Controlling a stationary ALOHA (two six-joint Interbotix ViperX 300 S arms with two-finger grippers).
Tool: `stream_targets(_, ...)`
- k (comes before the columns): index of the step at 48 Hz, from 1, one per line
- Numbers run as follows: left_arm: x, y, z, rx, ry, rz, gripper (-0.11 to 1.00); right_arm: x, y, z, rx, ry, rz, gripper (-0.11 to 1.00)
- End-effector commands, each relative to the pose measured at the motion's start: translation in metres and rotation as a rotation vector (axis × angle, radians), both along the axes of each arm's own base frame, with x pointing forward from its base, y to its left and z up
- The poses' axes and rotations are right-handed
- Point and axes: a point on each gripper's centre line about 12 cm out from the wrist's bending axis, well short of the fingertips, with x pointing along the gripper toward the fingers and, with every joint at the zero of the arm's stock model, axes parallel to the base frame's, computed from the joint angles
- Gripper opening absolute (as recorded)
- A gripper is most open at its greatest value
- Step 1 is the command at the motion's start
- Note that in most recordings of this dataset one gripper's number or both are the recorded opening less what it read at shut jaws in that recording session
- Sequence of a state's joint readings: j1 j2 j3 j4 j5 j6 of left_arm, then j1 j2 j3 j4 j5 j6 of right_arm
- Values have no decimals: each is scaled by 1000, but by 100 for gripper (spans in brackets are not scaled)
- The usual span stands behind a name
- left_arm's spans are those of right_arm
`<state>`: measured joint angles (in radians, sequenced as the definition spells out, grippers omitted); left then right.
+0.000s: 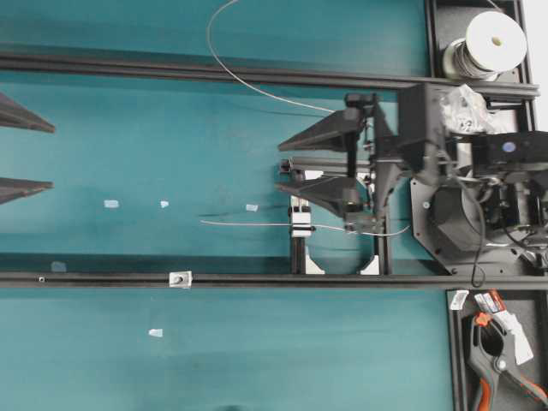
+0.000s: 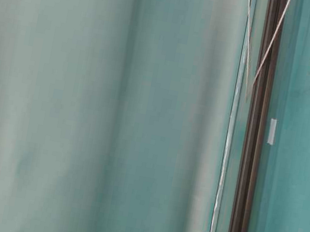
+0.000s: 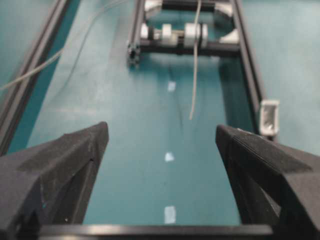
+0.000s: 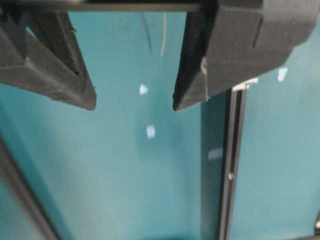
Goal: Insert the wire through the hole in the metal fitting.
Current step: 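Move the right gripper down toward the loose end of the grey wire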
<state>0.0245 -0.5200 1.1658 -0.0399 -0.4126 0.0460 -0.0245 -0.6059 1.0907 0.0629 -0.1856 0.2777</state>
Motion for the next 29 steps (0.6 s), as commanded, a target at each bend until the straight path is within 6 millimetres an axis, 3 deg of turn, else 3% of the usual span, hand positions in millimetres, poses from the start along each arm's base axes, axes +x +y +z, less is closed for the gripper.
stream_targets(1,5,1,-5,20,-22,0,80,9,-1,2,22,4,-11,69)
stream_targets(29,25,3,-65,20,35,11,80,34,10,-65,29,176,21,68)
